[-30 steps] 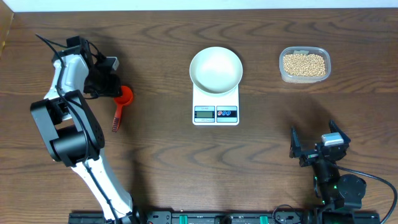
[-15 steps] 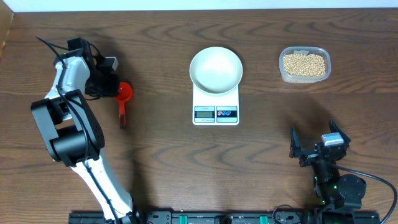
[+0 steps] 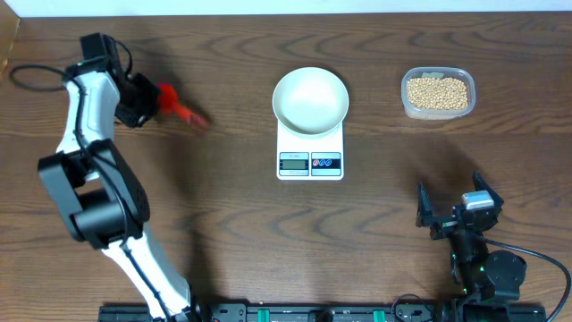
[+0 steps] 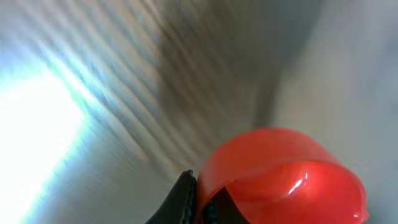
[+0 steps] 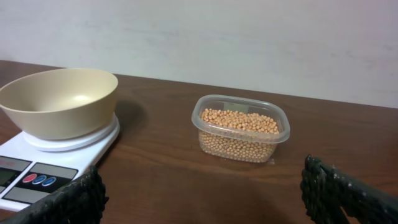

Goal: Scoop item into bowl and weigh 50g on scale

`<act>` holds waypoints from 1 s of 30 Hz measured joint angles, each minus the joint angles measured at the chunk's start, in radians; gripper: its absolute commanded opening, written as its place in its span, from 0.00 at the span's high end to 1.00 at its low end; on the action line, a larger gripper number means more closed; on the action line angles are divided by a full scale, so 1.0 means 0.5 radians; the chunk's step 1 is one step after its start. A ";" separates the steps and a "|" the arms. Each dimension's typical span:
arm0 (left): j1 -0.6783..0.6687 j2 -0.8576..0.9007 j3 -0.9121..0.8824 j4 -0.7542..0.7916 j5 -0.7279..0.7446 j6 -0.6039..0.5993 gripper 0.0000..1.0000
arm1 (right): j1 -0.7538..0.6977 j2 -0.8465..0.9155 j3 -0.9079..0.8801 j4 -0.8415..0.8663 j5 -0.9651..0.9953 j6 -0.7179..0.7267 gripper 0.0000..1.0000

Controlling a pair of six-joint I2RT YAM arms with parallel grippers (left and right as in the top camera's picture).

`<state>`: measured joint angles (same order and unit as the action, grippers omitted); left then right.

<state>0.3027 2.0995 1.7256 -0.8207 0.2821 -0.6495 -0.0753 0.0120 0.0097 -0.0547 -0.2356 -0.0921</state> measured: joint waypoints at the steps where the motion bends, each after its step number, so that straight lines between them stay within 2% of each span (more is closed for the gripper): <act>1: 0.000 -0.050 0.001 0.008 0.055 -0.195 0.93 | 0.000 0.000 0.000 0.000 0.000 0.000 0.01; 6: 0.000 -0.237 0.008 0.089 0.359 -0.845 0.93 | 0.000 0.000 0.000 0.000 0.001 0.000 0.01; 10: -0.012 -0.314 0.010 0.083 0.546 -1.098 0.93 | 0.000 0.000 0.000 0.000 0.000 0.001 0.01; 14: -0.079 -0.325 0.010 0.031 0.637 -1.207 0.93 | 0.000 0.000 0.000 0.003 0.000 0.000 0.01; 22: -0.410 -0.325 0.010 0.027 0.690 -1.270 0.93 | 0.000 0.000 -0.002 0.179 -0.043 0.018 0.01; 30: -0.671 -0.325 0.010 0.105 0.697 -1.289 0.93 | 0.000 0.092 -0.003 0.524 -0.089 0.331 0.01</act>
<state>-0.0330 1.9369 1.7306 -0.7681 0.6308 -1.2938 -0.0753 0.0578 0.0082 0.2073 -0.2798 0.0734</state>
